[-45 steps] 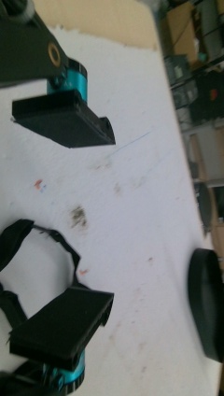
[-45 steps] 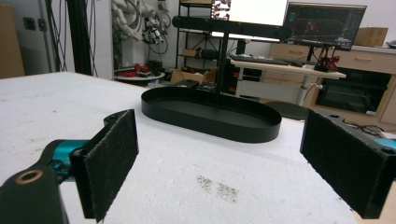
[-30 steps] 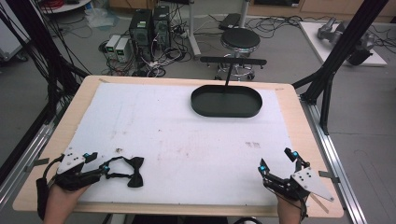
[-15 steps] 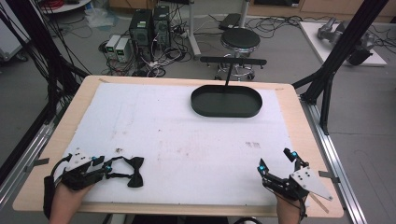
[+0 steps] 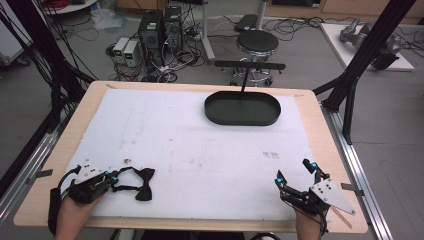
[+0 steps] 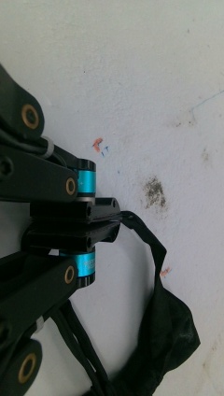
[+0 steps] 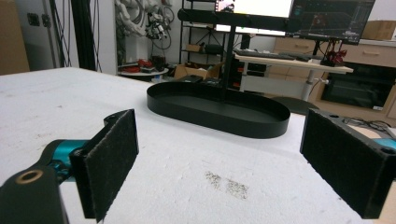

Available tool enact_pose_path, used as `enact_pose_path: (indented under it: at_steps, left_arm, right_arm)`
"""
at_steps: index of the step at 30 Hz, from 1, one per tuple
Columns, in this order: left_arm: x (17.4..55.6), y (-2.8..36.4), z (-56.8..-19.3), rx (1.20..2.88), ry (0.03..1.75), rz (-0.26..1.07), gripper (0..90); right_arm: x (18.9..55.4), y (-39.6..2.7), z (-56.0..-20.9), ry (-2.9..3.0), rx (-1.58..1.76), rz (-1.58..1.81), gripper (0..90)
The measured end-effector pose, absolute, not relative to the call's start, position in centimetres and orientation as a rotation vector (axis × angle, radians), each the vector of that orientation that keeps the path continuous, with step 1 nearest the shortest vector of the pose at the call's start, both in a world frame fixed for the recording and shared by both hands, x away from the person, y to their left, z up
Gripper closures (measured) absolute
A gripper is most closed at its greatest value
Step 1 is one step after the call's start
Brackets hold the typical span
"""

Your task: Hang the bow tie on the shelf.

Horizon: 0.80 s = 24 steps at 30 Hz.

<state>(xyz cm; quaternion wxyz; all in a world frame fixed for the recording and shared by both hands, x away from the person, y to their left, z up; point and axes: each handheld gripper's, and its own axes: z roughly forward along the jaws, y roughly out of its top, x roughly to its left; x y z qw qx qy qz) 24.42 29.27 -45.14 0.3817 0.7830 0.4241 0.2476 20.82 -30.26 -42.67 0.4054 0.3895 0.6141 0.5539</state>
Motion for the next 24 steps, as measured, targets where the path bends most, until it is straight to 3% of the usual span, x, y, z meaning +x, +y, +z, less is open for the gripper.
enact_pose_path:
  at_steps: [3, 10, 14, 18, 24]
  left_arm:
    - [24.3, 29.2, -45.1, 1.994, 1.070, 0.655, 86.7]
    - [22.8, 28.2, -42.8, 1.856, 0.877, 0.886, 86.8]
    - [22.0, 27.7, -41.8, 1.801, 0.804, 0.922, 86.8]
    - [21.0, 26.1, -39.9, 1.710, 0.690, 1.055, 86.8]
    - [21.3, 24.2, -37.5, 1.573, 0.612, 1.131, 86.9]
  right_arm:
    - [20.8, -30.3, -42.7, 1.550, 0.985, 1.399, 10.6]
    - [20.8, -30.2, -42.7, 1.559, 0.974, 1.404, 10.6]
    - [20.8, -30.1, -42.7, 1.555, 0.975, 1.420, 10.6]
    - [20.8, -30.1, -42.7, 1.555, 0.969, 1.434, 10.6]
    - [21.0, -30.2, -42.6, 1.542, 0.972, 1.464, 10.6]
